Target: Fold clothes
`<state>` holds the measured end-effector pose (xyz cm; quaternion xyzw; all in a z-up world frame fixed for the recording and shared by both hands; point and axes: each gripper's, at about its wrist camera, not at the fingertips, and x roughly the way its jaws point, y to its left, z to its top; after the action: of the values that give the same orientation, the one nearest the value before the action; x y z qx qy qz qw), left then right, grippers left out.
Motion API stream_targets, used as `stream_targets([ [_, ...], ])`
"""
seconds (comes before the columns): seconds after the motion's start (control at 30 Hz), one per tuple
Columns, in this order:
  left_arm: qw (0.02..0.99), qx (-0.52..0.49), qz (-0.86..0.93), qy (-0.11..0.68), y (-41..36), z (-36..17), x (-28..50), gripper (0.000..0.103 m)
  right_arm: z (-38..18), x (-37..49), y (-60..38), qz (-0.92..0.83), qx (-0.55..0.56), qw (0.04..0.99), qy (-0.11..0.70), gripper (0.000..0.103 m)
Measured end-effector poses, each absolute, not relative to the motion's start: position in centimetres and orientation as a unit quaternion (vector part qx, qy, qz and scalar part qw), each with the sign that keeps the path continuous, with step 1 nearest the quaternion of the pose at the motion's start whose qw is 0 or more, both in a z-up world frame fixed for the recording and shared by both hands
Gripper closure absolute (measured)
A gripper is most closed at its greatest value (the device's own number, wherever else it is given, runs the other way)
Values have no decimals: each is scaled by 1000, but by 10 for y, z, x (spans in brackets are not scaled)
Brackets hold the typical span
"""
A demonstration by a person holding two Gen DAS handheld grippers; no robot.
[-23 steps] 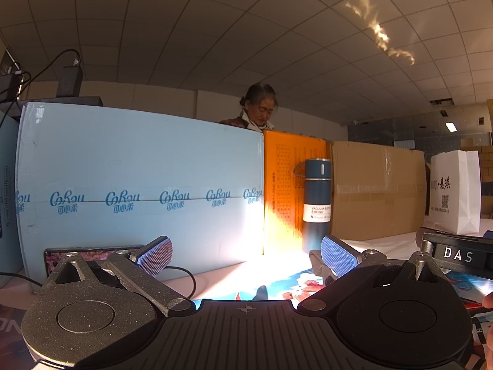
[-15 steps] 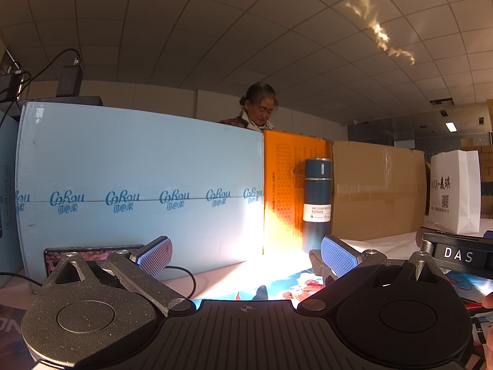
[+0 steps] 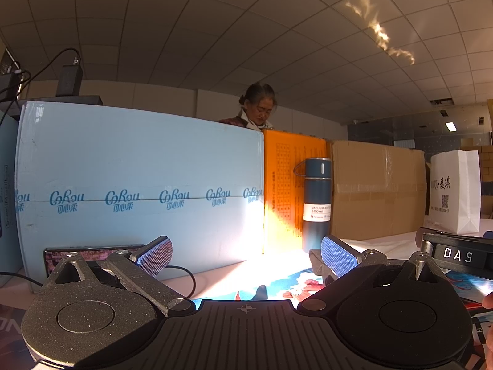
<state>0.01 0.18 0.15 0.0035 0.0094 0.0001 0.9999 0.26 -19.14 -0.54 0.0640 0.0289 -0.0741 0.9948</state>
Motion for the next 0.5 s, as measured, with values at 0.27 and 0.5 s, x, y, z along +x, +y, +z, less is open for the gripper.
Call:
stream_targets([
  [0.27, 1000, 3, 0, 9, 2, 2, 1, 0, -6, 4, -194, -74, 64, 995, 29, 0],
  [0.5, 1000, 3, -1, 9, 0, 0, 0, 0, -5, 2, -193, -74, 64, 995, 29, 0],
])
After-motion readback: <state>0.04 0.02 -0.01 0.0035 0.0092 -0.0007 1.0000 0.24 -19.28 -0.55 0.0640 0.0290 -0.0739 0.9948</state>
